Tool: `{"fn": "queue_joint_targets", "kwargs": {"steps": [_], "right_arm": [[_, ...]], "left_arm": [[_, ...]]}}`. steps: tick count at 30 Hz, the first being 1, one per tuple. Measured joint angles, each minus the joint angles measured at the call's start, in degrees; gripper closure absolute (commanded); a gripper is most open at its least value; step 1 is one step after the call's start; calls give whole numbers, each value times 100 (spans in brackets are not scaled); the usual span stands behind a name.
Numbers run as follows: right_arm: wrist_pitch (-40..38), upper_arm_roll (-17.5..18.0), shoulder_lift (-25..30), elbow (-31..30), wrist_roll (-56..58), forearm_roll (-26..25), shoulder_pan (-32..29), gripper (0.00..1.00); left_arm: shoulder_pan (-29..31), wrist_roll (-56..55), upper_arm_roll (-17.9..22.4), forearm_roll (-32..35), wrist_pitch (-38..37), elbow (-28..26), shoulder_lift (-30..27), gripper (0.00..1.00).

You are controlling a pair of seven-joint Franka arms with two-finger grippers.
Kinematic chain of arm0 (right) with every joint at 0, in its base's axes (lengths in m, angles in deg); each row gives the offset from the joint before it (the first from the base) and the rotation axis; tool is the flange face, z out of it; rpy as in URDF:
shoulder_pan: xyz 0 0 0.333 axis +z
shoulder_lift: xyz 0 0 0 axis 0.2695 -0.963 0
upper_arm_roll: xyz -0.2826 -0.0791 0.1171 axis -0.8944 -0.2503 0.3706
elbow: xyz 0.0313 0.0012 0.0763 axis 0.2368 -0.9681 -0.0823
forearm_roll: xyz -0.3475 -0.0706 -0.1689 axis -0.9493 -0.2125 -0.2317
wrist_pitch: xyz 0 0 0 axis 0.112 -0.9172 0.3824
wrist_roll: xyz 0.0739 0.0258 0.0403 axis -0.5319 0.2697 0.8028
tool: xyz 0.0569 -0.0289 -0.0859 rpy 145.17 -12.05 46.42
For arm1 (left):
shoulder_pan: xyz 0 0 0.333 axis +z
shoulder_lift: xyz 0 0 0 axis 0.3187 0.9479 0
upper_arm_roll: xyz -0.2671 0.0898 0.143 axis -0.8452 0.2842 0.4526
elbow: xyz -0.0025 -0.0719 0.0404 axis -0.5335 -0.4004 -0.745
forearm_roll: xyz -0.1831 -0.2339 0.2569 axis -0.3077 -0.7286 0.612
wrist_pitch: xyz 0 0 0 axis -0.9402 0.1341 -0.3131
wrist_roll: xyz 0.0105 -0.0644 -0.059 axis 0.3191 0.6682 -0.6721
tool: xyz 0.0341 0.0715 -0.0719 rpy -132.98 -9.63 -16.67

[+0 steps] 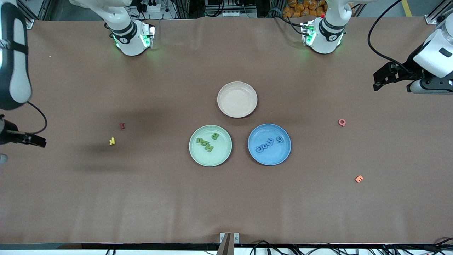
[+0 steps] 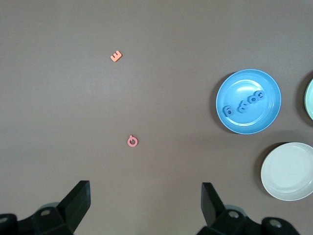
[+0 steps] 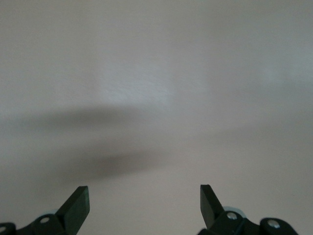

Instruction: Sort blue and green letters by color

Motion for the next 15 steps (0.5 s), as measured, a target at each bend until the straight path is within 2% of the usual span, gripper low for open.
{"fn": "queue_joint_targets", "kwargs": {"steps": [8, 15], "right_arm": [[-1073, 23, 623, 69, 1, 381, -9, 0], [-2032, 240, 1335, 149, 3, 483, -14, 0]], "left_arm": [[0, 31, 0, 0, 10, 0, 3, 0], [0, 35, 0, 0, 19, 2, 3, 0]]}}
